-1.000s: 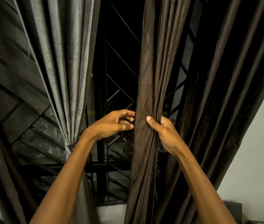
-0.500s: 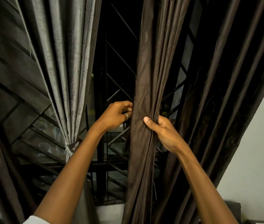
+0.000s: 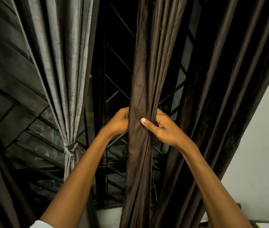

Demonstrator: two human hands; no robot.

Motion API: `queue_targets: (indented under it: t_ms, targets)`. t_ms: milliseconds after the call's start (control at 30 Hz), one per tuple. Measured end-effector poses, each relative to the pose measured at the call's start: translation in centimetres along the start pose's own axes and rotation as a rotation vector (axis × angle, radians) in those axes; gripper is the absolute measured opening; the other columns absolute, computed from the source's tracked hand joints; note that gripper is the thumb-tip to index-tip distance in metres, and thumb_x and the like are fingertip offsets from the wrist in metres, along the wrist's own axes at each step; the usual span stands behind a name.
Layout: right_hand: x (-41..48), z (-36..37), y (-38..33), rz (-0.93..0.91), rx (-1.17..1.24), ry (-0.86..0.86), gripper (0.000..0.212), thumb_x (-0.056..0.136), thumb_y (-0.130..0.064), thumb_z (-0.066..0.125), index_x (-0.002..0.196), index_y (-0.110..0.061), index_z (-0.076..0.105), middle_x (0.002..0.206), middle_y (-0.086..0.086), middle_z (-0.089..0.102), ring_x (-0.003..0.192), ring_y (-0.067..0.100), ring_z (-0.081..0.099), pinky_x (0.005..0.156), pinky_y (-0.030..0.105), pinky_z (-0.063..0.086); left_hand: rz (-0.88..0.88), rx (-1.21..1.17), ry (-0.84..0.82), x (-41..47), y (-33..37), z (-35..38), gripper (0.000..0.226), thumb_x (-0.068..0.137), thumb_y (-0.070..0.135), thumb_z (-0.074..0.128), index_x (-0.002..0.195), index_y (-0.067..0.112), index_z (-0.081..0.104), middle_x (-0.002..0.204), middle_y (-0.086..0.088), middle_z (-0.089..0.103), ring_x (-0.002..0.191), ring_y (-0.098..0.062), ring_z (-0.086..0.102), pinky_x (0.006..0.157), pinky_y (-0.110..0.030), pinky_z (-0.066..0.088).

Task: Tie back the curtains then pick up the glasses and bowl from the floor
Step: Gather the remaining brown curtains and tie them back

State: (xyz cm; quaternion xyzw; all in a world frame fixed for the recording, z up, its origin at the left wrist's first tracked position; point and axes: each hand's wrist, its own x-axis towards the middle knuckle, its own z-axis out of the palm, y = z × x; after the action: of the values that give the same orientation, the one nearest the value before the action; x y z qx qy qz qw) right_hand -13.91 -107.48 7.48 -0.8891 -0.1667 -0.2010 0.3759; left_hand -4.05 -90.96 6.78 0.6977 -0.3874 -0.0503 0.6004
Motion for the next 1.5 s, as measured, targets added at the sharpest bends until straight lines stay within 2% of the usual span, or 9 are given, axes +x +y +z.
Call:
queue_targets:
  t_ms: [233, 367, 467, 633, 833, 1000, 1200, 1367, 1500]
  targets:
    - [0.2, -0.1, 0.0, -0.001, 0.006, -0.03, 0.041, 0.103, -0.028, 0.057, 0.142, -0.014, 0.059, 0.142, -0.004, 0.052, 0.133, 0.002, 0.05, 0.111, 0.016, 0.04, -0.277, -0.338, -0.083, -1.6, -0.5, -0.3, 0.037, 0.104, 0.048, 0.042, 0.124, 0.028, 0.066, 0.12, 0.001, 0.073, 0.113, -0.016, 0.069, 0.097, -0.036, 0.055]
    - [0.2, -0.4, 0.6, 0.005, -0.002, -0.004, 0.041, 0.103, -0.027, 0.058, 0.142, -0.015, 0.059, 0.141, -0.004, 0.054, 0.131, 0.001, 0.052, 0.108, 0.012, 0.041, -0.246, -0.104, -0.063, -2.2, 0.9, -0.6, 0.057, 0.096, 0.069, 0.032, 0.075, 0.038, 0.075, 0.072, 0.012, 0.068, 0.06, -0.004, 0.058, 0.057, -0.018, 0.046]
    - [0.2, -0.5, 1.0, 0.004, -0.067, 0.003, 0.044, 0.103, -0.031, 0.057, 0.144, -0.015, 0.057, 0.14, -0.003, 0.054, 0.13, 0.005, 0.053, 0.111, 0.024, 0.045, -0.2, 0.055, -0.032, -2.2, 1.4, -0.7, 0.057, 0.097, 0.068, 0.027, 0.069, 0.047, 0.072, 0.061, 0.02, 0.062, 0.051, 0.002, 0.05, 0.048, -0.013, 0.04]
    - [0.0, -1.0, 0.9, 0.055, -0.44, 0.048, 0.064, 0.096, -0.061, 0.044, 0.135, -0.013, 0.062, 0.121, 0.001, 0.056, 0.108, 0.018, 0.061, 0.092, 0.037, 0.055, -0.114, -0.012, 0.054, -3.4, 1.1, -0.7, 0.051, 0.091, 0.065, 0.048, 0.125, 0.029, 0.06, 0.11, 0.011, 0.068, 0.079, 0.012, 0.063, 0.062, -0.005, 0.044]
    - [-0.6, 0.1, -0.1, 0.181, -0.751, 0.276, 0.06, 0.095, -0.064, 0.052, 0.095, -0.005, 0.065, 0.096, 0.011, 0.061, 0.082, 0.036, 0.065, 0.06, 0.034, 0.045, 0.034, 0.237, 0.418, -4.0, 0.2, 2.4, 0.033, 0.083, 0.039, 0.078, 0.086, 0.026, 0.048, 0.078, 0.003, 0.048, 0.066, -0.01, 0.048, 0.06, -0.035, 0.051]
    - [-0.8, -0.1, -0.8, 0.375, -0.362, 0.158, 0.033, 0.099, -0.042, 0.056, 0.106, -0.012, 0.067, 0.086, 0.003, 0.069, 0.078, 0.021, 0.069, 0.071, 0.04, 0.058, 0.311, 0.668, 0.408, -3.6, 1.0, 3.5, 0.027, 0.083, 0.006, 0.066, 0.082, 0.033, 0.06, 0.07, 0.013, 0.046, 0.061, -0.007, 0.048, 0.05, -0.031, 0.043]
    - [-1.6, -1.8, -1.5, 0.537, 0.082, 0.163, 0.05, 0.1, -0.013, 0.047, 0.15, -0.017, 0.045, 0.093, -0.005, 0.074, 0.06, 0.015, 0.075, 0.043, 0.015, 0.045, 0.269, 0.953, 0.39, -3.2, 1.3, 4.0, 0.025, 0.088, 0.012, 0.064, 0.101, 0.03, 0.074, 0.089, 0.012, 0.056, 0.079, -0.013, 0.06, 0.055, -0.024, 0.036]
    - [-1.9, -1.9, -2.1, 0.586, 0.266, 0.291, 0.01, 0.101, -0.018, 0.057, 0.111, -0.015, 0.056, 0.08, -0.005, 0.079, 0.043, 0.013, 0.064, 0.035, 0.019, 0.036, 0.15, 0.743, 0.257, -2.8, 2.1, 4.1, 0.015, 0.087, 0.031, 0.057, 0.091, 0.033, 0.071, 0.087, 0.014, 0.061, 0.083, -0.01, 0.057, 0.064, -0.03, 0.047]
    - [-2.4, -0.3, -3.1, 0.609, 0.507, 0.299, 0.01, 0.103, -0.02, 0.057, 0.106, -0.011, 0.055, 0.085, 0.002, 0.08, 0.043, 0.01, 0.062, 0.033, 0.018, 0.03, -0.037, 0.413, 0.089, -2.4, 3.1, 3.3, 0.028, 0.085, 0.04, 0.043, 0.065, 0.029, 0.058, 0.071, 0.008, 0.063, 0.073, -0.014, 0.058, 0.07, -0.037, 0.046]
